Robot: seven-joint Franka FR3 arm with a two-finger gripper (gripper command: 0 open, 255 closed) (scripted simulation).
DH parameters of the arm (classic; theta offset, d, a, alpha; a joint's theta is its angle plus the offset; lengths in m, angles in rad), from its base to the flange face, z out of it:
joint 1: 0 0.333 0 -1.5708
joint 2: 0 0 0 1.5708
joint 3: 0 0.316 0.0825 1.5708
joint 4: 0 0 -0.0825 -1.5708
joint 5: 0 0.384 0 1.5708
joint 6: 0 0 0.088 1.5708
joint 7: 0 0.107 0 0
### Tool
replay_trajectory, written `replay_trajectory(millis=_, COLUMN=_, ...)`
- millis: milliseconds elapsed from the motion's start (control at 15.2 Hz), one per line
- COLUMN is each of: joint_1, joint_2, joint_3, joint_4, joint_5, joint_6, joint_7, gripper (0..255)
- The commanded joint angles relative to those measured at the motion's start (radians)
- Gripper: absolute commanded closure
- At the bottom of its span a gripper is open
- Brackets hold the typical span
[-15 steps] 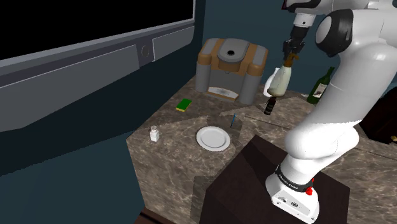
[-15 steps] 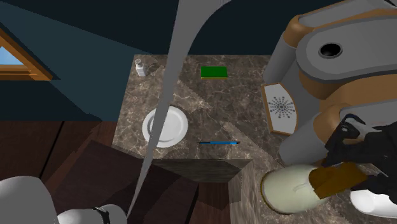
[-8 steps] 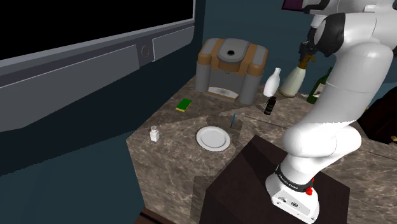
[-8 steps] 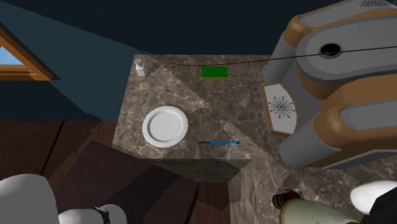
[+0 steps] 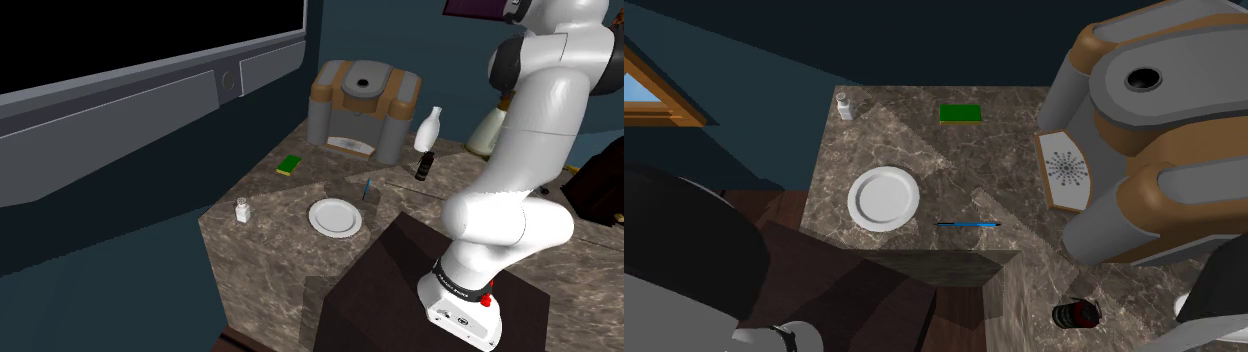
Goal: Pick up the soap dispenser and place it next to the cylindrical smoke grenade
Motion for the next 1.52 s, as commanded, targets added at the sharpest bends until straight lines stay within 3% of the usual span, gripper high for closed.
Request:
replay_trajectory(millis=0, joint_1=-0.047, joint_2=0.045, joint_3=-0.008, joint_4=0.055, joint_5=0.026, joint_6=-0.017, joint_7=-0.044, gripper=255)
replay_trajectory(millis=1452, joint_1=0.01, joint_2=0.002, joint_3=0.0, joint_4=-0.304, joint_5=0.005, joint_6=0.301, joint_7=-0.044, gripper=255)
